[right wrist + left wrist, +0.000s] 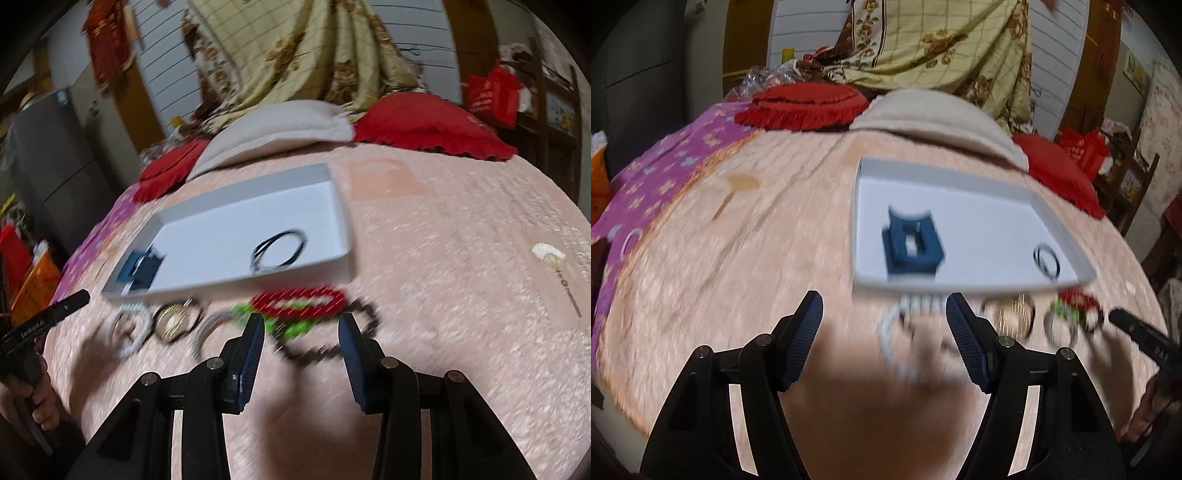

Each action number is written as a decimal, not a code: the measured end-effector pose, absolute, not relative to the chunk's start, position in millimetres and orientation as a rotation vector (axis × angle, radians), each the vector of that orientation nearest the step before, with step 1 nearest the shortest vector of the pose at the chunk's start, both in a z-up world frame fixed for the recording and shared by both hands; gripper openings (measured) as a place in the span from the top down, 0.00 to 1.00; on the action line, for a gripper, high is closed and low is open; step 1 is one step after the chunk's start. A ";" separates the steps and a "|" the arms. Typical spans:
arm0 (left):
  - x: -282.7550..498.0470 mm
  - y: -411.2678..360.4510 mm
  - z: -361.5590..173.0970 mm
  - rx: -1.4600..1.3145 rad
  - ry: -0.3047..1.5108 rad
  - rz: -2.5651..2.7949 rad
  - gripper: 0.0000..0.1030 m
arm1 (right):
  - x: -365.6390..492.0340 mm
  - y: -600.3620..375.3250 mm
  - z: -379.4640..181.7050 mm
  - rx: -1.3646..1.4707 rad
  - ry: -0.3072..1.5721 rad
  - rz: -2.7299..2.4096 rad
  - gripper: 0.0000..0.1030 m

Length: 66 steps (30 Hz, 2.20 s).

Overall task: Organize jewelry
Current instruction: 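Move both tools back toward the remaining jewelry, then grasp the white bead bracelet with the left gripper while the right grasps the silver bangle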

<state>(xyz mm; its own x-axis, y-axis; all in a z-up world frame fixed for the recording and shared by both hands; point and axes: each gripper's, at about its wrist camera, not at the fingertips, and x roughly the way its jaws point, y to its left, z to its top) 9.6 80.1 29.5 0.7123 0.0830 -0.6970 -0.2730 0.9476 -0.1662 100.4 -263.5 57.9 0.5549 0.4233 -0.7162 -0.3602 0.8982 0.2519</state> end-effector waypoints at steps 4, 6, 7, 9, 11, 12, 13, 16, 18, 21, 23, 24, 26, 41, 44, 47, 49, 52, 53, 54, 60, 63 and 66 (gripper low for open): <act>3.6 74.8 13.7 -0.248 0.809 0.206 0.33 | 88.3 -239.1 49.9 0.016 0.880 0.532 0.61; 6.4 70.3 11.1 -0.223 0.813 0.200 0.33 | 88.1 -228.1 45.3 -0.008 0.891 0.556 0.61; 7.5 68.1 10.0 -0.213 0.814 0.195 0.33 | 88.7 -225.2 43.4 -0.013 0.897 0.561 0.61; 11.6 62.8 5.1 -0.192 0.837 0.180 0.33 | 90.0 -219.5 39.7 -0.024 0.907 0.559 0.61; 14.5 60.9 1.0 -0.178 0.851 0.179 0.34 | 91.6 -217.4 36.7 -0.024 0.918 0.555 0.61; 16.1 61.2 -0.7 -0.174 0.855 0.180 0.34 | 92.9 -217.1 36.2 -0.021 0.921 0.554 0.61; 17.0 62.9 -1.5 -0.176 0.857 0.184 0.34 | 93.8 -216.9 35.8 -0.019 0.923 0.552 0.61; 21.7 72.7 -7.0 -0.213 0.875 0.211 0.35 | 94.7 -217.1 35.9 -0.015 0.924 0.552 0.61; 25.8 79.3 -13.2 -0.241 0.906 0.230 0.44 | 95.2 -216.1 36.1 -0.017 0.926 0.552 0.61; 29.3 76.0 -13.3 -0.196 0.912 0.267 0.50 | 95.1 -214.7 35.3 -0.022 0.930 0.552 0.61; 30.7 70.3 -13.7 -0.157 0.916 0.274 0.50 | 95.5 -213.6 34.4 -0.025 0.933 0.551 0.61; 31.0 69.4 -13.8 -0.157 0.917 0.270 0.50 | 95.8 -213.7 34.1 -0.026 0.934 0.549 0.61; 31.5 69.2 -14.1 -0.156 0.919 0.264 0.50 | 96.1 -214.7 32.9 -0.022 0.939 0.547 0.61; 34.1 60.0 -11.6 -0.139 0.913 0.184 0.92 | 111.2 -204.5 23.0 -0.008 0.945 0.576 0.61; 34.4 65.8 -11.8 -0.176 0.912 0.173 0.92 | 111.1 -195.3 22.6 -0.086 0.935 0.580 0.61; 33.4 64.6 -10.3 -0.185 0.907 0.159 0.93 | 106.0 -188.1 21.8 -0.214 0.910 0.552 0.80; 30.5 64.6 -6.3 -0.198 0.890 0.148 0.93 | 104.1 -188.3 22.5 -0.217 0.913 0.570 0.92; 25.4 66.6 2.7 -0.224 0.854 0.140 0.93 | 101.5 -192.4 23.4 -0.205 0.912 0.571 0.93; 24.4 66.9 4.1 -0.230 0.848 0.141 0.93 | 100.6 -194.9 24.4 -0.190 0.912 0.575 0.93; 23.6 68.1 5.4 -0.237 0.842 0.145 0.93 | 99.1 -198.2 27.1 -0.174 0.903 0.574 0.93; 21.1 71.8 8.9 -0.257 0.832 0.145 0.93 | 94.2 -213.1 41.3 -0.074 0.869 0.589 0.93; 18.3 73.9 12.8 -0.273 0.811 0.136 0.93 | 93.8 -210.2 41.2 -0.069 0.873 0.588 0.93; 16.0 75.2 18.1 -0.287 0.783 0.125 0.93 | 95.1 -211.0 40.5 -0.054 0.888 0.569 0.93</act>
